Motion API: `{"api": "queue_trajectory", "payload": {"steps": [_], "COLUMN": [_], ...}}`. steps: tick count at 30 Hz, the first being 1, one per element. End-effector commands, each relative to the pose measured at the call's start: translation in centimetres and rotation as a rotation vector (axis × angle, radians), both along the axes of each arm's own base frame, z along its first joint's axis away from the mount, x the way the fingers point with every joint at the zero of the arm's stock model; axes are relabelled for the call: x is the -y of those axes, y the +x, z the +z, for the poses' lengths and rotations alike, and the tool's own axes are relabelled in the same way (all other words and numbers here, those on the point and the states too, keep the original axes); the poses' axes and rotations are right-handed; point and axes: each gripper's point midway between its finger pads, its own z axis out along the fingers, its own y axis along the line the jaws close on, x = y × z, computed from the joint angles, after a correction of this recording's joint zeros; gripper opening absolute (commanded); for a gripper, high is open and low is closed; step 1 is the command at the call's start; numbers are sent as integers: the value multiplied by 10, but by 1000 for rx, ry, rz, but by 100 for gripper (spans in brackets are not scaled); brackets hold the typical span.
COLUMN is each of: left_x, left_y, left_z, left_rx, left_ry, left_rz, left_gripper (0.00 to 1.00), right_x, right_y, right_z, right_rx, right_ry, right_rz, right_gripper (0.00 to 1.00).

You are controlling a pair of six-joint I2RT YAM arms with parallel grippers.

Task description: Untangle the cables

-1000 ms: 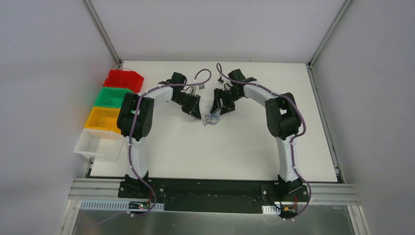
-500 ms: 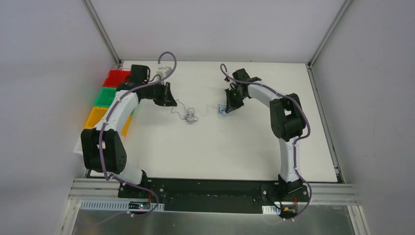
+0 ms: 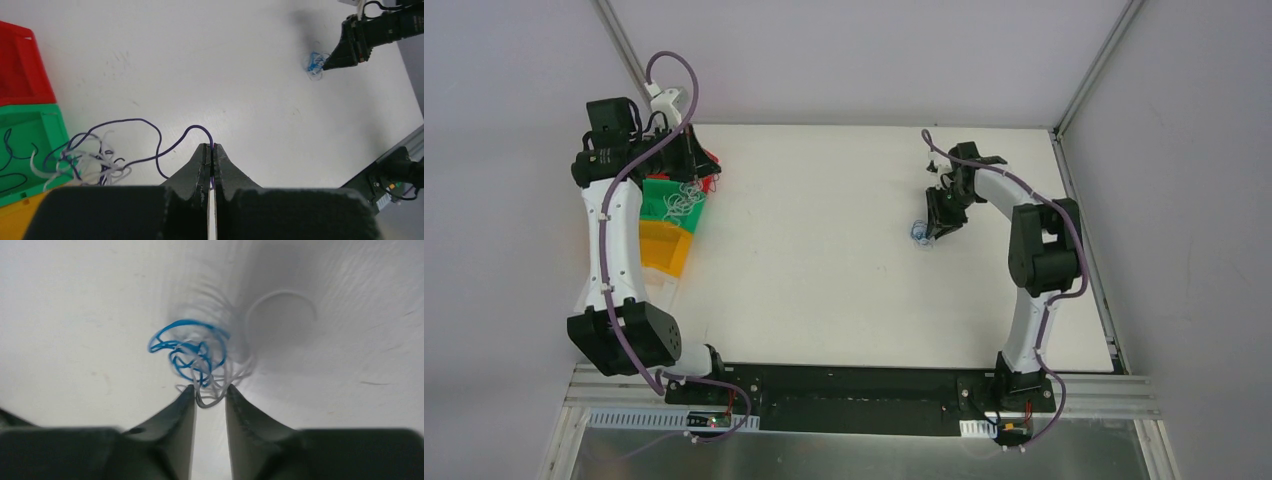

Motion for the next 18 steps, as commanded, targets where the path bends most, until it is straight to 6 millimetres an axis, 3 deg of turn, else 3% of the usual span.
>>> {"api": "queue_trajectory", "payload": {"steps": [1,6,11,14,18], "left_x": [39,78,137,173,212], "left_y": [-23,-37,-67,-83,-96], "left_z": [39,58,85,89,82], "left_rx": [17,12,1,5,5], "left_ry": [-147,-226,-316,-313,-288], "left_rz": [-128,-241,-460,-601,-750], "left_gripper": [0,0,0,0,0], "right_x": [-36,-61,-94,-110,-127], "right_y": [-30,-22,-22,-37,-59], "right_z": [64,133,206,218,237], "right_rx": [-5,250,562,673,719], "right_ry": [252,430,621,654,699], "right_rz": [146,237,297,350,453], "right_gripper": [48,77,92,99,99]}}
